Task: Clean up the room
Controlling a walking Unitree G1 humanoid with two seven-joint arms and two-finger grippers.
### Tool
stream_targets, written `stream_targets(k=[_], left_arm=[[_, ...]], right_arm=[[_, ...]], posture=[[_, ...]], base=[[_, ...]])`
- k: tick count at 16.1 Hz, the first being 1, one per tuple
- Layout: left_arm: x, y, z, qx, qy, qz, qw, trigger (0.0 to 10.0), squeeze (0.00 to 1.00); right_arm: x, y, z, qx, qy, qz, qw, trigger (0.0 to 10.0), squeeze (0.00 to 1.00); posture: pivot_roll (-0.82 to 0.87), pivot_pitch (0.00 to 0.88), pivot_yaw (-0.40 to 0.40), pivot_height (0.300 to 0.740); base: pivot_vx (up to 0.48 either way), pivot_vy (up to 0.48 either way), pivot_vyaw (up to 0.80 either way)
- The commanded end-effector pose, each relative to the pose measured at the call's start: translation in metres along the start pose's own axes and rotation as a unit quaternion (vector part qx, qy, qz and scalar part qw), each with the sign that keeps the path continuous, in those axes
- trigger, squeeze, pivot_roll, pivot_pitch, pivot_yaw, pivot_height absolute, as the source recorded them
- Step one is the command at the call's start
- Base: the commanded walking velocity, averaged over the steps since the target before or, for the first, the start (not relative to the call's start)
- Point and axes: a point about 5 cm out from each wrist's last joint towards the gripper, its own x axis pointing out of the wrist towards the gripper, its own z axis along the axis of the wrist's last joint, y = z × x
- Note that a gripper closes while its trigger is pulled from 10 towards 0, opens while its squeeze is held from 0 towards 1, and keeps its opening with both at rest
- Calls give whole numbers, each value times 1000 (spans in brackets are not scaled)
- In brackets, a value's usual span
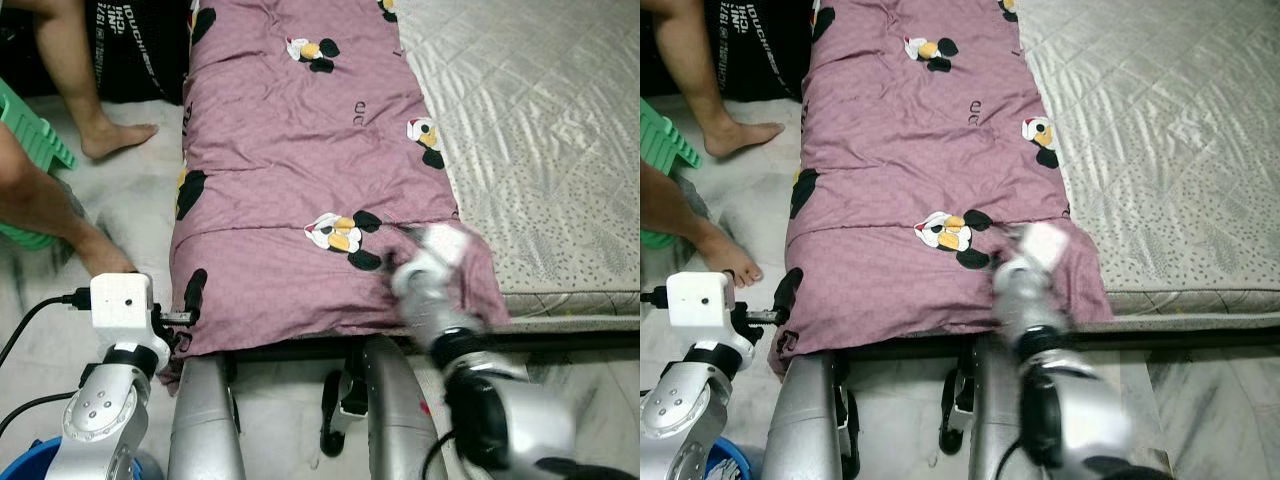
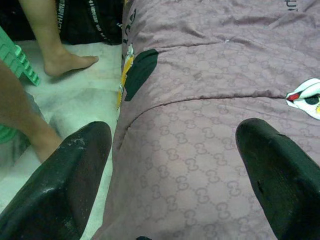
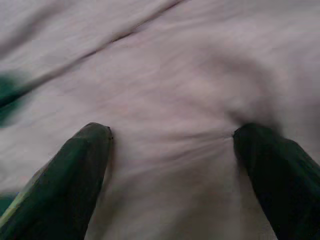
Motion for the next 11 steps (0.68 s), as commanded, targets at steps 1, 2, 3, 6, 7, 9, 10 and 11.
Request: stream_targets(k=[1, 2, 3, 6, 7, 9, 10, 11], left_arm=[[-2, -2, -2, 0, 7, -1, 1000, 10000, 0], [4, -3, -2, -3, 4, -1, 1000, 10000, 0], [6, -3, -2, -3, 4, -1, 1000, 10000, 0], [15, -6, -3, -9, -1, -8, 1000, 10000, 0], [19, -9, -3, -10, -4, -13, 1000, 10000, 0], [26, -10, -3, -11, -7, -17, 1000, 10000, 0], [28, -10, -3, -11, -8, -18, 1000, 10000, 0], [30, -9, -5, -11, -7, -18, 1000, 10000, 0]], right_arm=[[2, -25, -11, 11, 23, -57, 998, 10000, 0], [4, -53, -11, 12, 25, -103, 994, 10000, 0], [4, -59, -11, 14, 24, -109, 994, 10000, 0], [0, -95, -11, 20, 15, -148, 989, 10000, 0], [-2, -105, -10, 18, 11, -157, 987, 10000, 0], [-8, -111, -2, 1, -18, -151, 988, 10000, 0], [-11, -107, 3, -15, -43, -131, 990, 10000, 0], [-19, -99, 16, -70, -101, -99, 988, 10000, 0]], posture=[[173, 312, -103, 582], [153, 292, -107, 582], [153, 292, -107, 582], [110, 253, -100, 582], [100, 238, -95, 582], [79, 210, -86, 582], [69, 197, -83, 582], [57, 178, -80, 582]], base=[[0, 0, 0], [0, 0, 0], [0, 0, 0], [0, 0, 0], [0, 0, 0], [0, 0, 0], [0, 0, 0], [0, 0, 0]])
